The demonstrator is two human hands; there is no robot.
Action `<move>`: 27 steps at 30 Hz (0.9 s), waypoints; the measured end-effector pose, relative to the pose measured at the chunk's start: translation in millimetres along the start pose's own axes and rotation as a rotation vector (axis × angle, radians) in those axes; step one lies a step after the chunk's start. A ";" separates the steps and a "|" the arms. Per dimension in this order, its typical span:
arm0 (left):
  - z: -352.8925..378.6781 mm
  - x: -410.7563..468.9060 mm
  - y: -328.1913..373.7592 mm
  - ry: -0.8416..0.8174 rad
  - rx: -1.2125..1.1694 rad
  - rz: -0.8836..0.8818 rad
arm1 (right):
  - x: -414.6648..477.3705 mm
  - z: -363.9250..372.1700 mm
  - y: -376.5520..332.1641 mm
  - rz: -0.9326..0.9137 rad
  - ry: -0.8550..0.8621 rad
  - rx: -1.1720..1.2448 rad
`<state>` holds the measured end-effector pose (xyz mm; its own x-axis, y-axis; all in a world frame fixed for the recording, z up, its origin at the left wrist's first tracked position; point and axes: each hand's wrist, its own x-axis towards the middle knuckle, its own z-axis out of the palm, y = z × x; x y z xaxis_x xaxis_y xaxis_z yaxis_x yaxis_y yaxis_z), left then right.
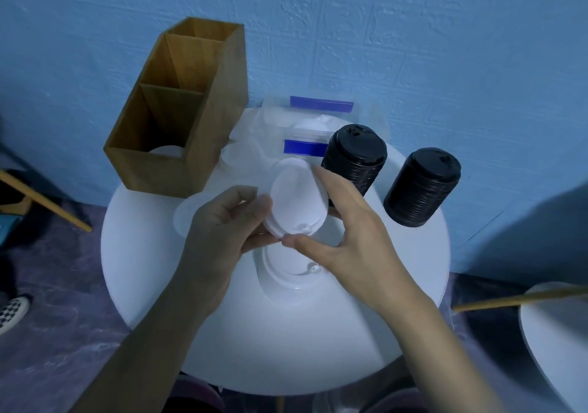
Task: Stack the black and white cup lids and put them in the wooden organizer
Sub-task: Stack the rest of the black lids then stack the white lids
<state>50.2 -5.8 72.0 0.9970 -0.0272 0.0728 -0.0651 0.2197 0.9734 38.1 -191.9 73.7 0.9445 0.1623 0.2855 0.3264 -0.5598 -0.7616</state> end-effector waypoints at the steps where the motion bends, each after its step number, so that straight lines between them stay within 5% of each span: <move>1: -0.5 -0.2 -0.6 0.022 0.073 0.056 | -0.1 -1.8 0.8 0.002 0.004 0.008; 4: -10.0 -2.1 -11.5 -0.006 0.382 0.233 | -4.7 -12.8 8.7 0.051 0.045 0.062; 10: -32.7 -22.1 -47.0 -0.336 0.578 -0.026 | -29.9 -23.9 20.4 0.312 0.051 0.186; 21: -6.1 -34.3 -64.8 -0.110 0.725 0.157 | -33.9 6.5 -1.8 0.367 -0.038 -0.016; 27: -9.7 -34.1 -69.4 -0.116 0.741 0.183 | -33.0 -0.8 3.4 0.352 -0.129 0.036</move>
<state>21.1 -10.6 -0.2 0.9596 -0.1639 0.2288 -0.2802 -0.4789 0.8319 8.1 -199.8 62.1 0.9952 0.0673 -0.0715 -0.0204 -0.5709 -0.8207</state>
